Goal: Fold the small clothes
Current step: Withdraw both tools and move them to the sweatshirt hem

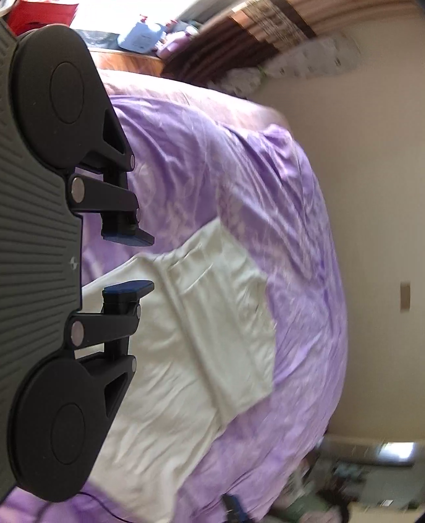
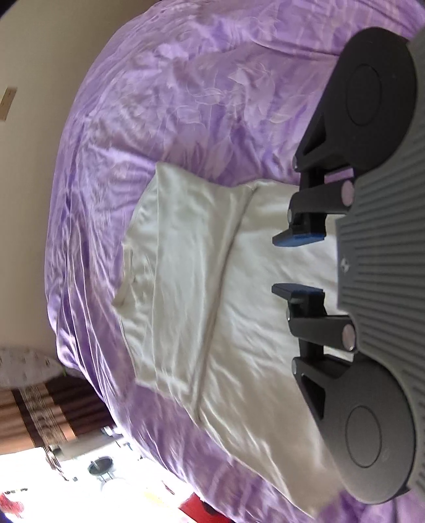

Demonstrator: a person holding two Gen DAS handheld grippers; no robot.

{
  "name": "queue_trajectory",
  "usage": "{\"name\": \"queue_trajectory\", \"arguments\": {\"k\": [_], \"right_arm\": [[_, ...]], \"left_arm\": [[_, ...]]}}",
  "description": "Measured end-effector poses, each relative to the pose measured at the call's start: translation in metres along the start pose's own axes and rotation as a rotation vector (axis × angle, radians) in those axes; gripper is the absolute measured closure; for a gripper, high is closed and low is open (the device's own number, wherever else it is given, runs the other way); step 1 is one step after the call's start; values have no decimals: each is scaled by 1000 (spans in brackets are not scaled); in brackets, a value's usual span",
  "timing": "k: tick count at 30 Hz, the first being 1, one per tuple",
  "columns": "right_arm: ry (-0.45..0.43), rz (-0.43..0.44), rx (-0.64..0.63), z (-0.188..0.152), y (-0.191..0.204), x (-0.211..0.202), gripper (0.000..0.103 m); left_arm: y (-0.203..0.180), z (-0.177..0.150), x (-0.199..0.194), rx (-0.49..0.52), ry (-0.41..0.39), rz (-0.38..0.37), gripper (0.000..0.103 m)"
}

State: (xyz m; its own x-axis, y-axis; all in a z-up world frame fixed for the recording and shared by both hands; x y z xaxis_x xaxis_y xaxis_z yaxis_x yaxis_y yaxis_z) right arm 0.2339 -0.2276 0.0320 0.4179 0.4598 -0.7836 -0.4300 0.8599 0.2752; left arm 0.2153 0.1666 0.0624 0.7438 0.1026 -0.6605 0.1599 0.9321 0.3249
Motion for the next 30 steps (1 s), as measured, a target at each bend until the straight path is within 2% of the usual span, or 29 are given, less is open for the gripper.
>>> {"name": "queue_trajectory", "arguments": {"k": [3,5,7,11,14,16,21,24,26,30], "right_arm": [[37,-2,-45,-17,19,-20,79],[70,-12,-81,-33,29,-28,71],[106,-14,-108,-53,36,-32,70],[161,9,-143,-93,45,-28,63],[213,25,-187,-120,50,-18,62],[230,21,-219,-132,51,-13,62],[267,25,-288,-147,50,-12,61],[290,38,-345,-155,52,-18,59],[313,41,-405,-163,55,-21,48],[364,-20,-544,-178,60,-18,47]], "left_arm": [[-18,-20,-12,91,14,-41,65],[-32,-38,-14,150,24,-76,64],[-47,-60,-18,209,23,-120,64],[-80,-102,-22,337,53,-202,58],[-102,-126,-27,427,61,-236,49],[-114,-138,-27,485,62,-253,47],[-134,-160,-21,618,56,-232,35],[-138,-171,-11,688,58,-190,35],[-141,-177,-6,725,56,-178,35],[-148,-186,2,796,17,-131,34]]}}
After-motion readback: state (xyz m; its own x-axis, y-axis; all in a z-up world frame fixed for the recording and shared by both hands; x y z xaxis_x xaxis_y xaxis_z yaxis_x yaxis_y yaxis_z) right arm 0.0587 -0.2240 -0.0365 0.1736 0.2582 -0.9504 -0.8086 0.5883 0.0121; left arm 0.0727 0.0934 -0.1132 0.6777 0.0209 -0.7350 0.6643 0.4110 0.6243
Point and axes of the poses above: each gripper's, at about its wrist camera, not at the fingertips, and x roughly the way its jaws point, y to its left, z to its top, the point moved 9 cm from there along x, roughly the way its jaws point, and after that the axes turned 15 degrees about z, right-handed, at the moved point
